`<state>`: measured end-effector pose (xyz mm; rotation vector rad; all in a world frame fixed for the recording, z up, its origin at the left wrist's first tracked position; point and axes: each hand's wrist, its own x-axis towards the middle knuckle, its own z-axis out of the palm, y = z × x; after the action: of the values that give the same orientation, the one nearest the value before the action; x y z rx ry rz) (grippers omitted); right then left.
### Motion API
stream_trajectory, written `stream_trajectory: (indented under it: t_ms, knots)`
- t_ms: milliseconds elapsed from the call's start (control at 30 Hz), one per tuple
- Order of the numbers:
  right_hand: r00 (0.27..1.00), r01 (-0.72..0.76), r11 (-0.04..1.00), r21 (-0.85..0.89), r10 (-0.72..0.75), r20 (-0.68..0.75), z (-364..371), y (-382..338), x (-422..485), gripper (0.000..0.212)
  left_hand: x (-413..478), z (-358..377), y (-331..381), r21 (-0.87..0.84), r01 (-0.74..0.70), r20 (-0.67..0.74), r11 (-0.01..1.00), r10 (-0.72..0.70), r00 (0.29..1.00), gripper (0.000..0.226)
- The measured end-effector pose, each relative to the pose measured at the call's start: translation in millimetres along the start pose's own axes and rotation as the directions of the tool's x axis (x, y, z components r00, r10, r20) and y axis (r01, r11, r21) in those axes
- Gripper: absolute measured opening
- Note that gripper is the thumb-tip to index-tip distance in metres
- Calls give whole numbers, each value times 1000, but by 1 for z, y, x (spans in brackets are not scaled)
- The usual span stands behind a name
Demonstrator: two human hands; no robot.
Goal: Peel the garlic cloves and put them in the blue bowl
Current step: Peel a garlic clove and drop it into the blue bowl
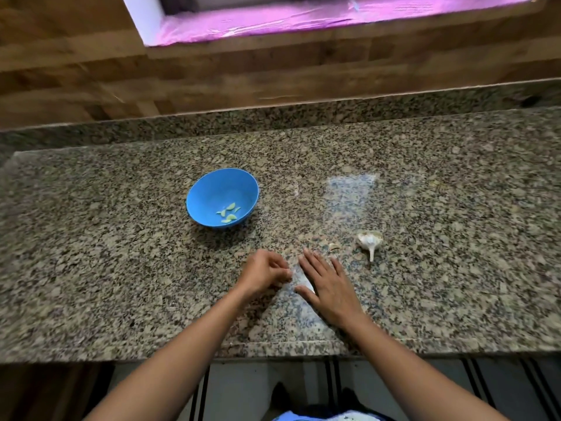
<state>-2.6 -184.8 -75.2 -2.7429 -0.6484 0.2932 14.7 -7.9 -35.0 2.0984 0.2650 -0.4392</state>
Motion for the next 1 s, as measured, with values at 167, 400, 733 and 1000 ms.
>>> stream_trajectory:
  t_ms: [167,400,733,1000]
  knots:
    - [1000,0,1000,14,0,4,0,2,0,77,9,-16,11,-141,153,189,978,-125,974,16]
    - [1000,-2,999,44,2,1,4,1,1,72,21,-18,24,-6,231,233,973,-223,947,14]
    - [1000,11,1000,27,-10,-18,11,5,1,67,27,-10,29,305,128,140,944,-177,974,5]
    - [995,26,977,212,-4,-101,11,4,1,54,22,-14,30,252,140,181,958,-189,965,9]
